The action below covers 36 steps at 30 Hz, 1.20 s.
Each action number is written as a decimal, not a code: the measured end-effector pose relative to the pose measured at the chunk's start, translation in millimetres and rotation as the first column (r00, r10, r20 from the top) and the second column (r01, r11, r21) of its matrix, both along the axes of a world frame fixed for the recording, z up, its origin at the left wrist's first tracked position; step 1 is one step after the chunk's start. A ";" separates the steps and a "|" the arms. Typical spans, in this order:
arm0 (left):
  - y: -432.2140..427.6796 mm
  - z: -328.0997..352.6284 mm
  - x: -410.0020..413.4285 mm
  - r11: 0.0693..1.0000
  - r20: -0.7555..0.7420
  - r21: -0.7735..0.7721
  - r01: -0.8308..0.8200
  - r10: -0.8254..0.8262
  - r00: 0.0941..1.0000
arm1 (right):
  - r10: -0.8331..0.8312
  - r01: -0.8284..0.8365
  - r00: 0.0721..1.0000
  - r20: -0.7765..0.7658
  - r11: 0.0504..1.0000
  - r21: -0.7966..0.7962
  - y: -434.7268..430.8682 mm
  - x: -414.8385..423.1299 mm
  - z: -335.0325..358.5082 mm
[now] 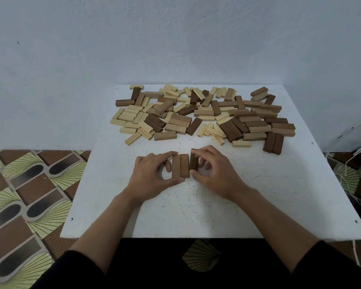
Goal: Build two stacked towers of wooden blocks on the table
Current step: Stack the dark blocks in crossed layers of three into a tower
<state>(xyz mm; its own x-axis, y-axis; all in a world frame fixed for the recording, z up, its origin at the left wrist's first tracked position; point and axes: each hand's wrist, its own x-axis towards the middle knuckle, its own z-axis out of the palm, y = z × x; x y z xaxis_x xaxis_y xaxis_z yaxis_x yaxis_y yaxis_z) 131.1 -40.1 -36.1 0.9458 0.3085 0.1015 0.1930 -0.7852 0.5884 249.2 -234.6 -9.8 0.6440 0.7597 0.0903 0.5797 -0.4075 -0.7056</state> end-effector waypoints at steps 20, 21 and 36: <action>-2.0 4.4 -0.3 1.000 -0.010 -0.025 -0.017 0.017 1.000 | 0.136 -0.146 0.981 -0.141 0.987 -0.061 4.9 26.4 -5.1; -2.0 5.7 0.4 0.999 -0.016 -0.035 -0.017 0.016 1.000 | 0.150 -0.161 0.980 -0.129 0.984 -0.075 5.3 27.1 -4.5; 3.2 19.0 12.4 0.996 -0.186 -0.056 0.071 -0.080 0.979 | 0.260 -0.271 0.963 -0.074 0.935 -0.231 18.5 25.8 13.9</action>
